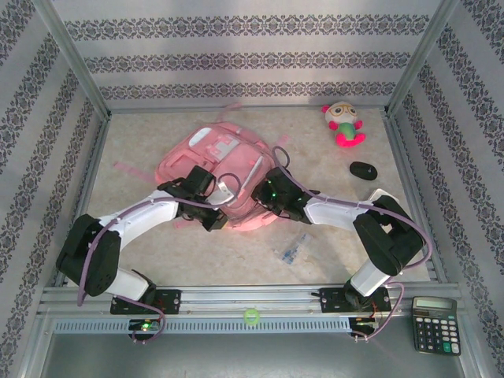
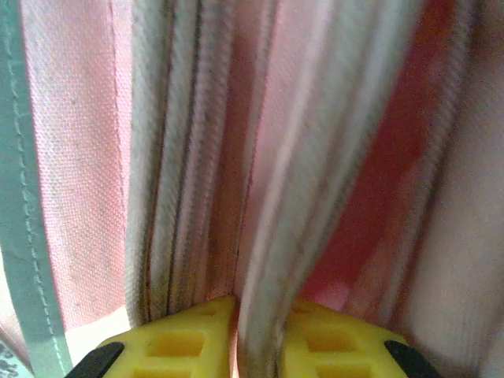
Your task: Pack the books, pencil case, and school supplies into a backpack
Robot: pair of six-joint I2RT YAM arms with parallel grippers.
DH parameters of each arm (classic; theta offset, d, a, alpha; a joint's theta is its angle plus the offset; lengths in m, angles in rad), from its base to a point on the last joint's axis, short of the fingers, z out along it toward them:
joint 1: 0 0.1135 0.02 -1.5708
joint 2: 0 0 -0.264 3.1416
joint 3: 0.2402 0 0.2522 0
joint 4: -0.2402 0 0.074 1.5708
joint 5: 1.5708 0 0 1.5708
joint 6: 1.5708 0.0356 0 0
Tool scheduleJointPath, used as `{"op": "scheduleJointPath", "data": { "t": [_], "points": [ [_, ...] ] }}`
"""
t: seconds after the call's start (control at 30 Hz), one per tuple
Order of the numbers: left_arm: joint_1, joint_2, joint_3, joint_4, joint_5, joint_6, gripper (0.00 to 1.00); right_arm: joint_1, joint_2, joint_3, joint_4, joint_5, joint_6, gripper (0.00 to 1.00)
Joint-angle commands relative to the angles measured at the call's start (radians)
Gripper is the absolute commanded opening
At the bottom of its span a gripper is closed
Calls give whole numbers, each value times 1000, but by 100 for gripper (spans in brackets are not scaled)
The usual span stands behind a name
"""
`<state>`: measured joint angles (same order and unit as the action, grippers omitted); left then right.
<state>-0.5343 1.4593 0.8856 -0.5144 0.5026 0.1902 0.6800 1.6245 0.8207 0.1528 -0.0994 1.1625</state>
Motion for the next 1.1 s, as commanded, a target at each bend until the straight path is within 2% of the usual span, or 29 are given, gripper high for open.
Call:
{"op": "scheduleJointPath", "data": {
  "t": [0.0,0.1,0.13,0.27,0.37,0.47,0.6,0.7,0.83,0.87,0.97,1.03,1.07],
  "points": [
    [-77,2,17,135,133,-95,9,7,-2,38,130,-23,17,19],
    [-87,-21,15,218,112,-121,34,-9,-33,29,159,-57,-4,19],
    [-87,-38,21,213,93,-101,47,-15,-48,24,167,-71,-10,17],
    [-85,-143,41,130,1,94,69,-39,-84,36,162,-152,-46,15],
    [-83,-236,18,88,-99,309,77,-45,-101,44,149,-184,-67,14],
    [-78,-296,-49,149,-260,505,81,-52,-112,46,154,-212,-76,14],
    [-78,-282,-92,245,-411,661,87,-51,-133,69,160,-248,-83,14],
    [-70,-214,-98,268,-454,733,89,-53,-149,83,152,-248,-86,14],
    [-70,-139,-105,319,-466,720,88,-53,-151,85,153,-255,-79,14],
    [-70,-122,-110,348,-478,708,81,-53,-151,84,154,-256,-75,14],
    [-70,-85,-122,412,-493,678,43,-53,-155,83,151,-255,-75,14],
    [-68,-86,-122,416,-461,632,28,-54,-167,77,141,-254,-82,15],
    [-65,-93,-119,403,-430,601,17,-56,-179,74,116,-248,-93,19]
  ]
}}
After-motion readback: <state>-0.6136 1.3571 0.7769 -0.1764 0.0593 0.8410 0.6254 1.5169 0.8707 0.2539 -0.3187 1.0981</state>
